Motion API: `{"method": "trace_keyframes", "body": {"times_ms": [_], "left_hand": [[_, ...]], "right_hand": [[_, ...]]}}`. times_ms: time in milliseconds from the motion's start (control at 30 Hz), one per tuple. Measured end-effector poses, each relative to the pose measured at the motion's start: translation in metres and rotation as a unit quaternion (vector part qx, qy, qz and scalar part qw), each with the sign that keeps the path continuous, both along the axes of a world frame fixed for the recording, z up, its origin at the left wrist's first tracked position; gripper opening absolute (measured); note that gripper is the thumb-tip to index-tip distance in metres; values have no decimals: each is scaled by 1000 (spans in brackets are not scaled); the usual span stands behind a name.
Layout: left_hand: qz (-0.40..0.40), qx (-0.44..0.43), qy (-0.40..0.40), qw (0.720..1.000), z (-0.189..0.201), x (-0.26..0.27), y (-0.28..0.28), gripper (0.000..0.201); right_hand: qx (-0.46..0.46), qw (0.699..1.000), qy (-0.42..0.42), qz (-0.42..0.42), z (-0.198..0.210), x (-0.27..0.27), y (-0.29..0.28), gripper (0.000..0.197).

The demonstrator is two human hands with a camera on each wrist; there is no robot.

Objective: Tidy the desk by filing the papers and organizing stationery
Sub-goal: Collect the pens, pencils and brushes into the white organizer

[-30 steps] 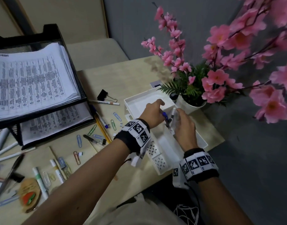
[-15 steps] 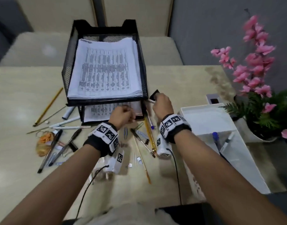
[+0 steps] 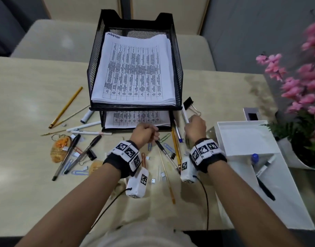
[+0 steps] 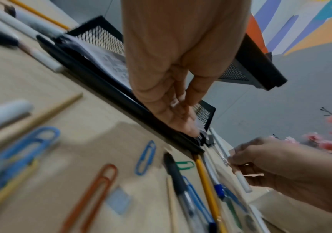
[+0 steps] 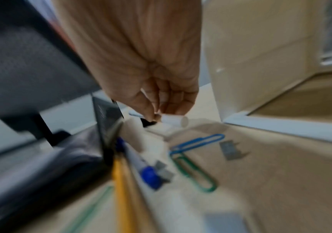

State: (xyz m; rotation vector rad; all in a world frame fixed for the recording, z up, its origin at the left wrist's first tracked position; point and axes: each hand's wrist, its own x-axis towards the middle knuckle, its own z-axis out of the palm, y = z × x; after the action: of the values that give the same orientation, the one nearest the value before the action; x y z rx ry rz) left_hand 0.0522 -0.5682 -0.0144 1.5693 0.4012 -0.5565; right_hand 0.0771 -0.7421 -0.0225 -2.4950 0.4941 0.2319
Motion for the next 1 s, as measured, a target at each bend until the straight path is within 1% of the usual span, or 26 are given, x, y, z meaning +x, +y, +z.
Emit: {"method": "trace_keyframes", "body": {"times_ms": [33,67,100,133,200,233,267,300,333,400,433,500,567,600,667,733,767,800,833,867,933,1000], "left_hand": [[-1,-14,7,1000,2,0,-6,26],[-7,-29,15,999,4,0,-13,20],[-18,-38,19,999,6,0,-18,17],[-31,-37,19,999,6,0,-22,18],[-36,-38,14,999,7,-1,-27,24],[-20,-50,17,998,9,-2,-27,26],[5,-69,26,997,10,-2,-26,26],[31,-87,31,995,12,-3,-24,24],[46,-97,30,994,13,-3,-21,22],[35,-64,11,997,12,-2,-16,18],[19,-37,-2,999,12,-3,-13,18],[2,-7,-15,1000,8,-5,-8,23],[4,4,-16,1000,4,-6,-4,27],[4,13,-16,1000,3,-6,-3,30],[2,18,-17,1000,0,-7,-3,36],[1,12,-17,1000,2,-9,-9,40],[-4,1,-15,1000,4,-10,-14,40],[-12,-13,-14,1000,5,-10,-20,39],[-21,-25,-15,999,9,-11,-28,38],[-27,-31,-21,999,11,-11,-35,37],[-40,-42,-36,998,19,-13,-52,36],[-68,-68,-41,995,28,-18,-70,33]], "right_hand": [[67,997,-7,-28,3,-12,2,25],[141,989,-1,-36,5,-25,6,23],[213,976,16,-28,7,-38,10,20],[265,964,37,-5,10,-50,14,16],[313,947,63,34,10,-60,13,13],[325,943,63,31,10,-58,11,17],[328,943,50,14,8,-53,9,20],[305,952,25,-4,6,-45,7,23],[256,967,3,-14,4,-35,5,23],[138,990,-15,-2,4,-17,9,24],[85,996,-5,14,3,-8,12,26],[11,998,37,45,0,2,20,26],[-37,995,65,69,-3,5,26,25],[-46,993,78,74,-4,3,26,25],[-32,993,91,62,-4,-1,23,26],[20,996,85,15,3,-13,17,29],[51,996,69,-7,7,-21,13,25],[86,995,49,-19,12,-32,9,18],[124,992,29,-23,18,-46,6,10],[162,986,16,-23,22,-61,3,7],[228,974,-6,-19,30,-87,-2,7],[247,968,-41,-16,36,-107,-9,7]]}}
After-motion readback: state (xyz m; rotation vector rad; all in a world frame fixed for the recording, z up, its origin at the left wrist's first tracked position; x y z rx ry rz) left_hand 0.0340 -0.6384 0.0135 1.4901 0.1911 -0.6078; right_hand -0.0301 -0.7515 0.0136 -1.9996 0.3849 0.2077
